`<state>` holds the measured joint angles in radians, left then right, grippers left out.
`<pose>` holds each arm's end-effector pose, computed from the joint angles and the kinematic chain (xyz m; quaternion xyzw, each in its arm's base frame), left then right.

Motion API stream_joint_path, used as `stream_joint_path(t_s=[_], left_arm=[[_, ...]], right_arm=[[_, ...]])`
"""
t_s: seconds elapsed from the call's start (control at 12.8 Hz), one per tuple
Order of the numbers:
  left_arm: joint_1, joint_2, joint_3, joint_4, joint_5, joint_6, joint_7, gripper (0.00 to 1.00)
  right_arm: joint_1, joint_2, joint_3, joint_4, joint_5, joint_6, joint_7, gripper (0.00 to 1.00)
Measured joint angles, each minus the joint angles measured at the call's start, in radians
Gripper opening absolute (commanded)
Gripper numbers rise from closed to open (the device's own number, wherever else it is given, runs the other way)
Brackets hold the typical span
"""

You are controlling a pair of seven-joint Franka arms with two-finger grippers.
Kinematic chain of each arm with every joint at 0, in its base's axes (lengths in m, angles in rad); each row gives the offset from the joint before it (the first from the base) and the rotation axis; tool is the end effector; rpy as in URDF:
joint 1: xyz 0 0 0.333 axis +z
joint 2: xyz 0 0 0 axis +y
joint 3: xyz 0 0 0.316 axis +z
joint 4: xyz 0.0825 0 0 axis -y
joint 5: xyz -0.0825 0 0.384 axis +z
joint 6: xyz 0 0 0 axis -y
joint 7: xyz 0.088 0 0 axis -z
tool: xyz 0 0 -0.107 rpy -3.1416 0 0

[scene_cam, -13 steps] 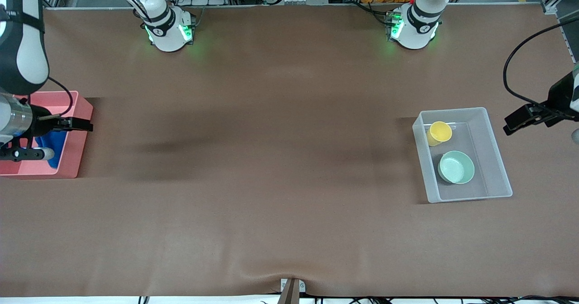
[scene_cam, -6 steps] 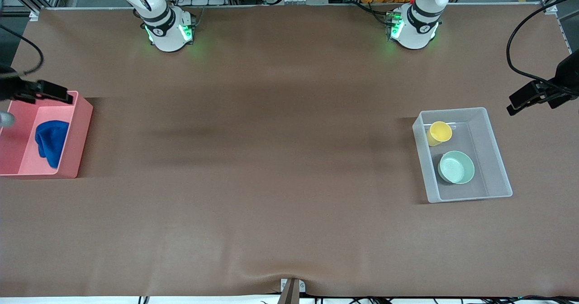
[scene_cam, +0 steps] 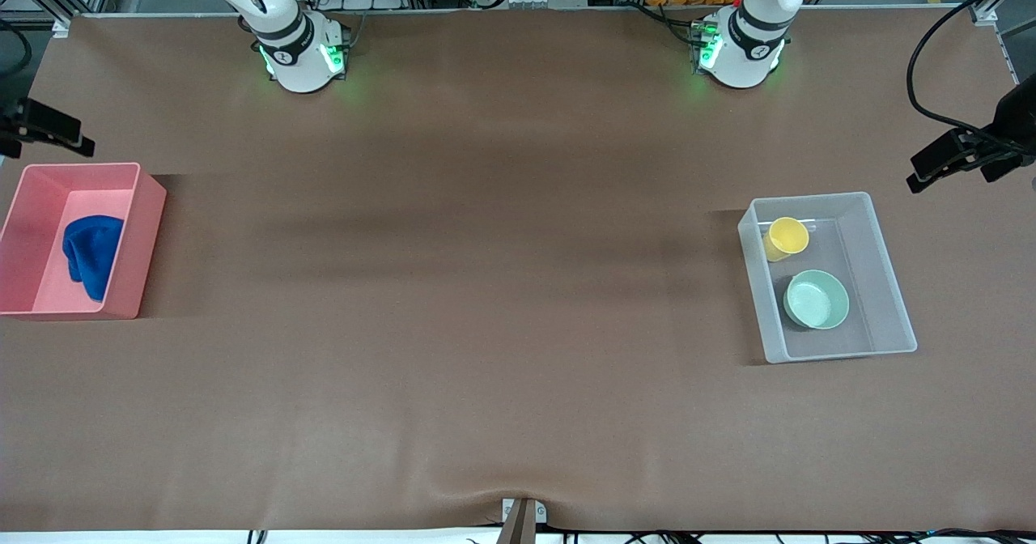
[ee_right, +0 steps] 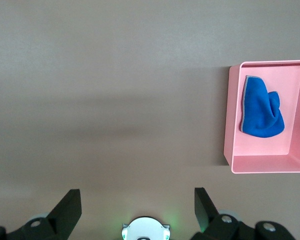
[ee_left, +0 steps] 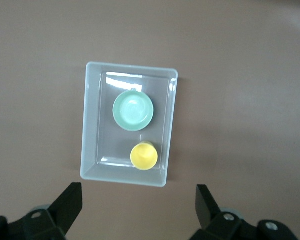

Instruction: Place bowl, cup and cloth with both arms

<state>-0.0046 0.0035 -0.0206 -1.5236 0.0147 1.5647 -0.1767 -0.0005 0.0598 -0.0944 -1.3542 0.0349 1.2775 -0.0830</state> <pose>0.5555 -0.0124 0.6443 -0.9969 -0.0758 -0.0194 0.0054 0.5383 -0.0448 0.6672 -0.9976 0.0021 0.0665 0.0202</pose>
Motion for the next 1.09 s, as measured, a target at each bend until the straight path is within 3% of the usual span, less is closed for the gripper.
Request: stream_joint_path(t_s=[0.31,1.09], left_arm=[[0.000,-0.011,0.002,-0.001,0.000,-0.040,0.000,1.00],[-0.009,-0.063,0.002,-0.036,0.000,-0.058,0.001,1.00]], right_arm=[[-0.002,-0.050,-0.003,-0.047,0.000,-0.002,-0.001,1.00],[-0.004,-0.051,-0.003,-0.060,-0.015,0.009,-0.002,1.00]])
